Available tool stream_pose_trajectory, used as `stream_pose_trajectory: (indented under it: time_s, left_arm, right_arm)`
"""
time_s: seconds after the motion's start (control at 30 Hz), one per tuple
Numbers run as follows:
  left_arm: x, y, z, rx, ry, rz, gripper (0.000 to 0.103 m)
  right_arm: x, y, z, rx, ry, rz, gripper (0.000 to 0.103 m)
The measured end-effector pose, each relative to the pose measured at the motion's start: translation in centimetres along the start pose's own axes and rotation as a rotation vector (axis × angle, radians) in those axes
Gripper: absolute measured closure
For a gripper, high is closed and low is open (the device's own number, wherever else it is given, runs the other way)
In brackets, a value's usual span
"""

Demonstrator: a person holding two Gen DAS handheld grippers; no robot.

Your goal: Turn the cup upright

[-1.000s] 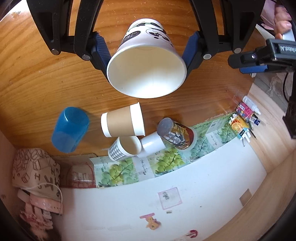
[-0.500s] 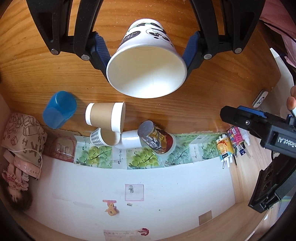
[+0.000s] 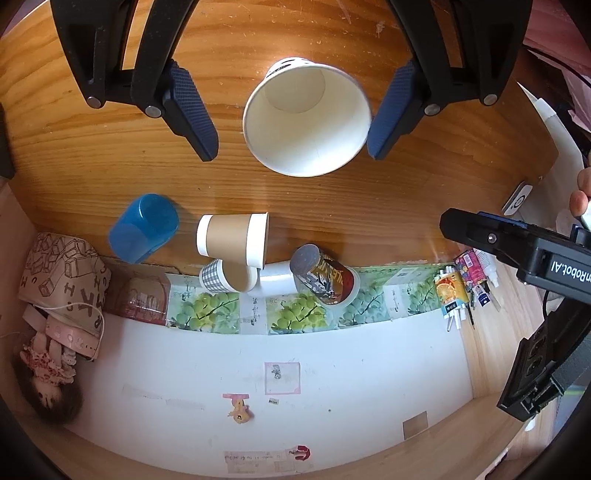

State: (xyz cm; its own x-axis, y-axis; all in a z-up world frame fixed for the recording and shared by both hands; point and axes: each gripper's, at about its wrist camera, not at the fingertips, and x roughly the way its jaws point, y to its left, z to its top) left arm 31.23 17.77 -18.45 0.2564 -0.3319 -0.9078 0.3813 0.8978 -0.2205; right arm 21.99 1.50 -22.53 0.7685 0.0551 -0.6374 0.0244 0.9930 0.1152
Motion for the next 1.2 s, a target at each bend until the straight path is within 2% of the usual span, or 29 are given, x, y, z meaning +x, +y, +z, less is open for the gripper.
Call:
stream_pose_trajectory:
  time_s: [0.1,0.23,0.3,0.4,0.6,0.63,0.7,0.93,1.03,1.2]
  left_arm:
    - [-1.0,-0.3,-0.5,0.003,-0.022,0.013,0.024]
    - [-3.1,-0.7,-1.0,-0.015,-0.073,0.029,0.024]
    - [-4.2,-1.0,-1.3,-0.039,-0.096,0.029,0.017]
    - [-6.0,-1.8,-2.0,-0.072,-0.120,0.030,0.017]
    - [-10.4,-3.7,-3.4,-0.118,-0.193,-0.030,0.014]
    - [-11.0,-4.1,-3.5,-0.116,-0.202,-0.039,0.013]
    - [-12.3,-4.7,-4.0,-0.108,-0.233,-0.047,0.004]
    - [-16.5,-7.7,-7.4,-0.044,-0.374,0.080,0.003]
    - [-17.7,-8.6,-8.7,-0.042,-0.446,0.134,0.003]
    - [-19.0,-9.2,-11.0,-0.076,-0.546,0.214,0.003]
  right_arm:
    - [-1.4,-0.7,0.3,0.023,-0.013,0.040,0.018]
    - [-4.0,-1.4,0.9,0.014,-0.036,0.037,0.017]
    - [-5.5,-1.7,1.3,0.020,-0.043,0.039,0.017]
    - [-8.1,-2.1,2.3,0.025,-0.040,0.049,0.017]
    - [-14.4,-1.2,4.2,-0.049,-0.068,0.055,0.001]
    - [-15.6,-1.0,4.4,-0.051,-0.081,0.060,0.000]
    - [-17.3,-0.9,4.7,-0.044,-0.098,0.077,0.000]
    - [-22.3,-0.1,5.5,-0.038,-0.168,0.067,0.000]
    - [-24.3,0.3,5.1,-0.028,-0.219,0.023,0.000]
    - [-27.0,0.0,4.3,0.013,-0.266,0.036,0.000]
